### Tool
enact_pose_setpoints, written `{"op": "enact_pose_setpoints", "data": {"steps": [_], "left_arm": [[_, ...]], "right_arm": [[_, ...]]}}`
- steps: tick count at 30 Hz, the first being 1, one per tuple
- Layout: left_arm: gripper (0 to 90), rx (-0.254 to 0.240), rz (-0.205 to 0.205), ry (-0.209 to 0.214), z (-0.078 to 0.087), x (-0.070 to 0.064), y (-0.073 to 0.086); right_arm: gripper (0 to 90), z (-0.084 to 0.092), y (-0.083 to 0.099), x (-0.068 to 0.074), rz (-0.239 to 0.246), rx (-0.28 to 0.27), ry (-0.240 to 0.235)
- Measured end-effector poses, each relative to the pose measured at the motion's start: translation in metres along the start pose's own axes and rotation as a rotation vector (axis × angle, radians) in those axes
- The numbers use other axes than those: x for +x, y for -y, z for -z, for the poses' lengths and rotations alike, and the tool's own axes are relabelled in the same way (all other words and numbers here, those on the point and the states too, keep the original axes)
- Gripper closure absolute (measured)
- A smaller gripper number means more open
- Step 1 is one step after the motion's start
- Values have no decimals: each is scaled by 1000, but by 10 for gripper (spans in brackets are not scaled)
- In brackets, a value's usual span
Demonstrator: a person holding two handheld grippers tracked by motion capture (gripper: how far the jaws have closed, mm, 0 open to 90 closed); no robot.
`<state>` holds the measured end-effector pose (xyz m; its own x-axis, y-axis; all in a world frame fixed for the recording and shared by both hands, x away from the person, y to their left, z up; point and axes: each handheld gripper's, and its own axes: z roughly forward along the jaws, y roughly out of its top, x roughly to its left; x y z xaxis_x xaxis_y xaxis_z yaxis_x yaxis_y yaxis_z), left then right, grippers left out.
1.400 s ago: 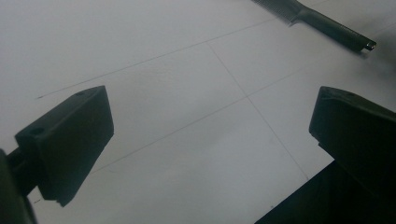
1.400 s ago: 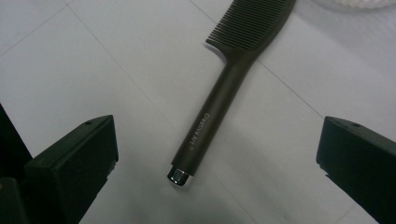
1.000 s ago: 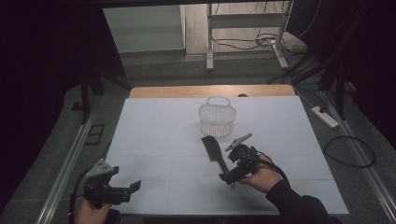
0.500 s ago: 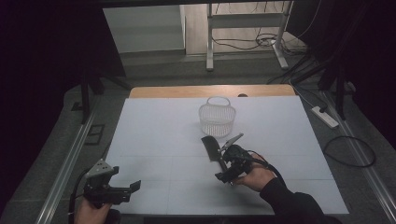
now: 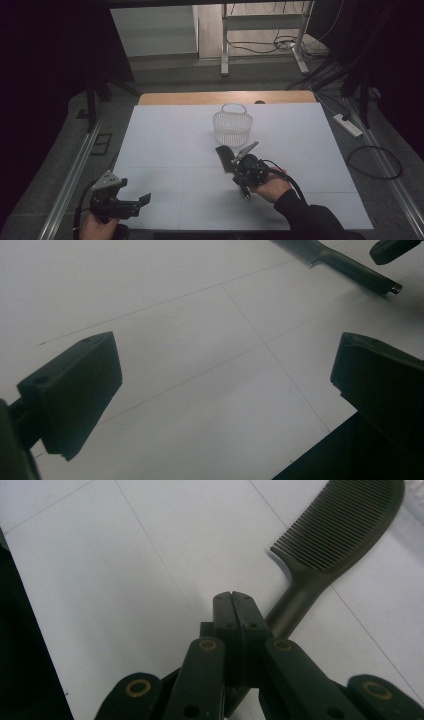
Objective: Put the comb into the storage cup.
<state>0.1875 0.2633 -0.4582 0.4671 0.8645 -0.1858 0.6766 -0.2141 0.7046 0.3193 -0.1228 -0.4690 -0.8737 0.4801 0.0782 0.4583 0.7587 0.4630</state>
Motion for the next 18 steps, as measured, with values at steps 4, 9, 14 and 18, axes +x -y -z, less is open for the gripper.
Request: {"op": "enact_pose_setpoints", "data": {"steps": [4, 9, 14, 18], "left_arm": [[8, 1, 1, 0, 0, 0, 0], [8, 1, 2, 1, 0, 0, 0], [9, -2, 3, 3, 0, 0, 0], [8, -3, 4, 6, 0, 0, 0]], "right_arm": [[890, -4, 0, 1, 23, 4, 10], [890, -11, 2, 3, 32, 8, 15], [890, -21, 6, 1, 19, 36, 24], [889, -25, 9, 1, 14, 50, 25]]}}
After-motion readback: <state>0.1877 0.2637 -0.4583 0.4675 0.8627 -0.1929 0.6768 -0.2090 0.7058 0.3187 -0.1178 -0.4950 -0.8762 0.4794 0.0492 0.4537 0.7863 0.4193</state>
